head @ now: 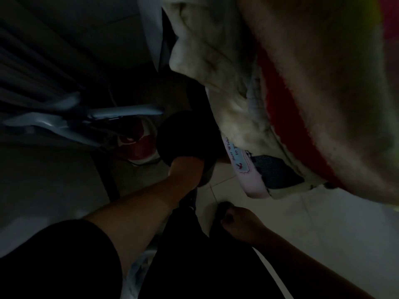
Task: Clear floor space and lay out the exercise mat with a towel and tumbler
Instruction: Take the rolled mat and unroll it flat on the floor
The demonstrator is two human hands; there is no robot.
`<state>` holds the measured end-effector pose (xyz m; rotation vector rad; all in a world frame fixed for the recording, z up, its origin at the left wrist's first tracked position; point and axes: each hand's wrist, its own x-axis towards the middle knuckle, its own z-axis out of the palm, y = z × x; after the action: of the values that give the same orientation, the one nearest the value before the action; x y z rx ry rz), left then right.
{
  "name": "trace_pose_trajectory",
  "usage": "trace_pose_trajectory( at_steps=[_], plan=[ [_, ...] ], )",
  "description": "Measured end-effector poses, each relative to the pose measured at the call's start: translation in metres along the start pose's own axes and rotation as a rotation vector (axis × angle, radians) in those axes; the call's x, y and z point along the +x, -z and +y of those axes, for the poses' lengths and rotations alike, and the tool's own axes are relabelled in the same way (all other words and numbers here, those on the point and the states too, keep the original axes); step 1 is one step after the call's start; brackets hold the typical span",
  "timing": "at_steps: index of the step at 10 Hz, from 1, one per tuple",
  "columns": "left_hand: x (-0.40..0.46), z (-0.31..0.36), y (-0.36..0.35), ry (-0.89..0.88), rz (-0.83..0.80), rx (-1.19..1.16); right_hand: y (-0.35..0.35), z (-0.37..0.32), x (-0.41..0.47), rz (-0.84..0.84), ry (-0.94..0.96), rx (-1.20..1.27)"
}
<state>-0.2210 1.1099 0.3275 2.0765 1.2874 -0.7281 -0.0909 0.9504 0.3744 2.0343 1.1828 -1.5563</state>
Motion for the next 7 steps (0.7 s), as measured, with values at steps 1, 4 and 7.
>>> trace_pose_trajectory(
  at_steps=[1,4,7],
  plan=[
    [-0.019,0.002,-0.022,-0.046,-0.032,0.109,0.002,0.01,-0.007,0.015,0.028,-0.015],
    [-0.102,0.049,-0.058,0.093,-0.138,-0.039,0.015,0.097,-0.04,-0.137,0.037,-0.132],
    [-0.194,0.12,-0.099,0.311,-0.128,-0.056,0.045,0.218,-0.071,-0.134,0.254,-0.301]
  ],
)
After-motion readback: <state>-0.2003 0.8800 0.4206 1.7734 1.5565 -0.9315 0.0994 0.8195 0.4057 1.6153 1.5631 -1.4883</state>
